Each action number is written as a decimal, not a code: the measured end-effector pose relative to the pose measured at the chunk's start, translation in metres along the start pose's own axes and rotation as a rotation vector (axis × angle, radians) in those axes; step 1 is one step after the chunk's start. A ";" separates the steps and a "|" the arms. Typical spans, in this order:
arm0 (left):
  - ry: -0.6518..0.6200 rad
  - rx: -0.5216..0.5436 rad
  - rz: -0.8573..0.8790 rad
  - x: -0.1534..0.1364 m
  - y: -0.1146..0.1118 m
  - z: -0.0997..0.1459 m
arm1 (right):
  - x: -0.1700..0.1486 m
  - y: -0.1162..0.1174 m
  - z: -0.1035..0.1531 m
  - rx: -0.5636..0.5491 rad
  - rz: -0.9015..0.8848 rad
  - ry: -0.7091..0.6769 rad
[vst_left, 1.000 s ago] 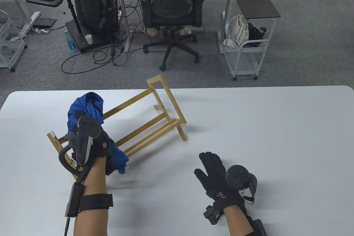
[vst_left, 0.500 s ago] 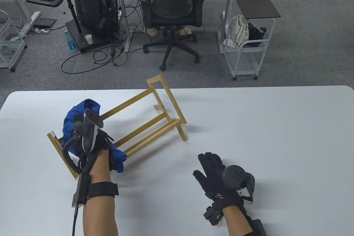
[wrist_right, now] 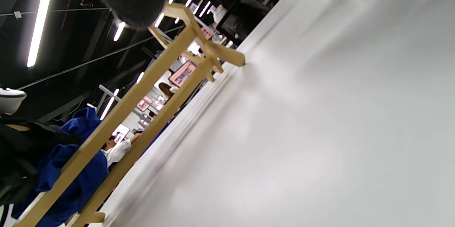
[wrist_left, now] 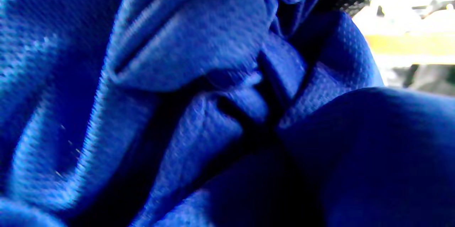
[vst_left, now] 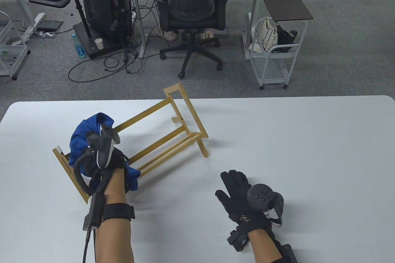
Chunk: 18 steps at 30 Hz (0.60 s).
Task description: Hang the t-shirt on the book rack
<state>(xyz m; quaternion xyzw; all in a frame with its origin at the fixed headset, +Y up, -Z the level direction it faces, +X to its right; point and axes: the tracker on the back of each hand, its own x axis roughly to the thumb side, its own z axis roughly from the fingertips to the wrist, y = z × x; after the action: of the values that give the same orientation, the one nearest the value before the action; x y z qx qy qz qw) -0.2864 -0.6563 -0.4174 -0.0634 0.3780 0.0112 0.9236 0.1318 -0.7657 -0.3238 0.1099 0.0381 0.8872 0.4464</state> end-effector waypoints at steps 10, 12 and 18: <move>-0.040 -0.014 0.029 -0.007 -0.002 0.005 | 0.000 0.001 0.000 0.005 0.023 0.015; -0.049 -0.017 0.043 -0.009 -0.003 0.007 | 0.000 0.000 0.000 0.004 0.030 0.017; -0.101 -0.071 0.098 -0.016 -0.006 0.013 | -0.001 -0.001 0.000 -0.001 0.039 0.037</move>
<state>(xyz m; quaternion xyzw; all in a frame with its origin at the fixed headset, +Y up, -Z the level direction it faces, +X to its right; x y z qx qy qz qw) -0.2886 -0.6599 -0.3964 -0.0768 0.3329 0.0731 0.9370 0.1327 -0.7659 -0.3240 0.0941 0.0436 0.8977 0.4283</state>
